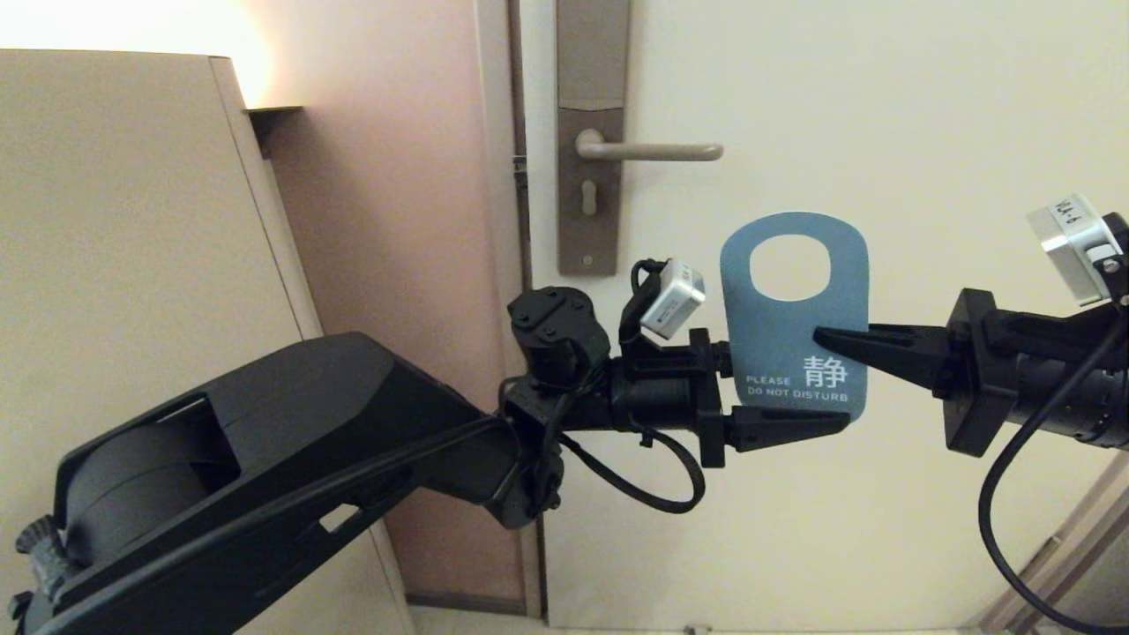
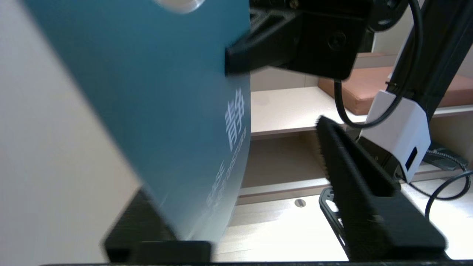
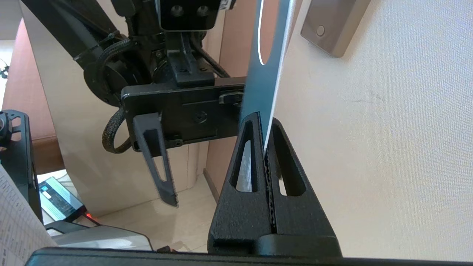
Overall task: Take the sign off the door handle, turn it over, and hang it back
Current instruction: Hand it to the other hand, then hang the sign back with the other side facing out
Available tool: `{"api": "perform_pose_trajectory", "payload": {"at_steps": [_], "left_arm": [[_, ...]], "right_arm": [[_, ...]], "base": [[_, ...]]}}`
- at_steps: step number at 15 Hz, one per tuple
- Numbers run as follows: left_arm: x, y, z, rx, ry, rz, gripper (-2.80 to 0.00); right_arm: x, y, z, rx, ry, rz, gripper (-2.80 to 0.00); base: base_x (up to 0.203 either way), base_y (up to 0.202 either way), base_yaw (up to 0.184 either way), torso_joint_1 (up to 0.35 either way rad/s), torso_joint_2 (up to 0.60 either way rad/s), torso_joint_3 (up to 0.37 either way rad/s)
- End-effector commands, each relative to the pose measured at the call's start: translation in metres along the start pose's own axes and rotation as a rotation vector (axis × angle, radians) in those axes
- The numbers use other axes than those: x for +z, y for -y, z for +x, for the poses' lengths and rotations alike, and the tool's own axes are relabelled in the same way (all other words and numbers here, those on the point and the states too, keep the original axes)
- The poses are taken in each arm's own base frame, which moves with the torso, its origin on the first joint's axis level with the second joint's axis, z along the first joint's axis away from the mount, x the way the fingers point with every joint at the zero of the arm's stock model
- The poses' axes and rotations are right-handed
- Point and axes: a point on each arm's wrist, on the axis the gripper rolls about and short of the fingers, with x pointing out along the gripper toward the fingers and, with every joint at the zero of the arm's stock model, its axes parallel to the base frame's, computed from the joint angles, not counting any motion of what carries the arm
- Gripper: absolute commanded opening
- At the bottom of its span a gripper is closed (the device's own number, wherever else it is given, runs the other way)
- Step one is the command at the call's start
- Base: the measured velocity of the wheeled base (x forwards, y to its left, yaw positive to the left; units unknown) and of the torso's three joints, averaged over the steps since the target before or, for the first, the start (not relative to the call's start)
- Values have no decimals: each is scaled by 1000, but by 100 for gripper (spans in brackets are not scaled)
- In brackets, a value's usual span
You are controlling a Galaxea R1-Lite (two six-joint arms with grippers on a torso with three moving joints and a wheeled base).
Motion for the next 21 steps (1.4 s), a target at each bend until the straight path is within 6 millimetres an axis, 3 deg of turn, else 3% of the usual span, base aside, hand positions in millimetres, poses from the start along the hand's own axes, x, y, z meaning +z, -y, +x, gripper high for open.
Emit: {"api": "perform_pose_trajectory", "payload": {"at_steps": [1, 7, 12, 21], "left_arm": [[1, -2, 0, -3, 4, 7, 0], [-3, -15, -31, 71, -15, 1, 0], [-10, -11, -50, 100, -19, 1, 0], [21, 3, -62, 122, 5, 59, 0]], "right_arm": [[4, 1, 0, 4, 12, -10, -280], [7, -1, -3, 2, 22, -16, -280], [8, -3, -5, -2, 24, -18, -280], [6, 11, -18, -180, 2, -5, -280]], "base": [[0, 0, 0, 0, 0, 0], [0, 0, 0, 0, 0, 0], [0, 0, 0, 0, 0, 0], [0, 0, 0, 0, 0, 0]]}}
